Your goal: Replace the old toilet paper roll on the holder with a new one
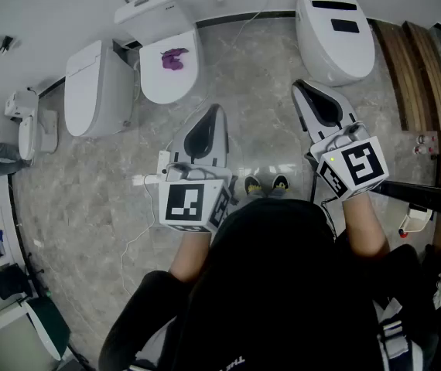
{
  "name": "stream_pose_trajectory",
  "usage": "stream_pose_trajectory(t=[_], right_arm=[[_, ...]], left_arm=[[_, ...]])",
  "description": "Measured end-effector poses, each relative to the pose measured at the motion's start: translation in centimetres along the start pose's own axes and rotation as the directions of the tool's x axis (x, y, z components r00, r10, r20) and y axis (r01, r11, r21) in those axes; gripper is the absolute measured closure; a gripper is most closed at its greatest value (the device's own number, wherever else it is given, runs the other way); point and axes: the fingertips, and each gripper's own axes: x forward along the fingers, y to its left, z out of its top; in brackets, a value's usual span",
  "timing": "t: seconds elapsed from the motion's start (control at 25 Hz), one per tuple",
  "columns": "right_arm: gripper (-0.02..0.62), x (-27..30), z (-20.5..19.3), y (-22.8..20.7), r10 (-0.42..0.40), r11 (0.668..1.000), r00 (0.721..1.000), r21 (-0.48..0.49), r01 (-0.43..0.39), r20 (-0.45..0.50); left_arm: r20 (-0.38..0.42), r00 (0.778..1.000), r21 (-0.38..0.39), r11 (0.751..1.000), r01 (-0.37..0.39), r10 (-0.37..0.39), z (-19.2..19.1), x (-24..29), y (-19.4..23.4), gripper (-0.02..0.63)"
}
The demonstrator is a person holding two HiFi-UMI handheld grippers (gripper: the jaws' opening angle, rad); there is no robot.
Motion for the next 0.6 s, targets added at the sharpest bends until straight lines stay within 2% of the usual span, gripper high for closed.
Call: stream_pose_trajectory(t=[0.36,0.6], right_arm=[[0.568,0.2,0.1,1.2,-0.011,1.0,1.0,-0.019,0.011,-0.005],[0.568,0.5,0.3,2.6,-0.021,1.0,1.0,-0.005,0.021,0.008]], left_arm=[[-0.003,1.0,0.019,1.0,0.011,-0.011,-0.1,-0.7,0.9,0.583],[0.013,0.999,0.004,0.999,0.033,-0.033,-0.2,-1.7,1.9,0.583]])
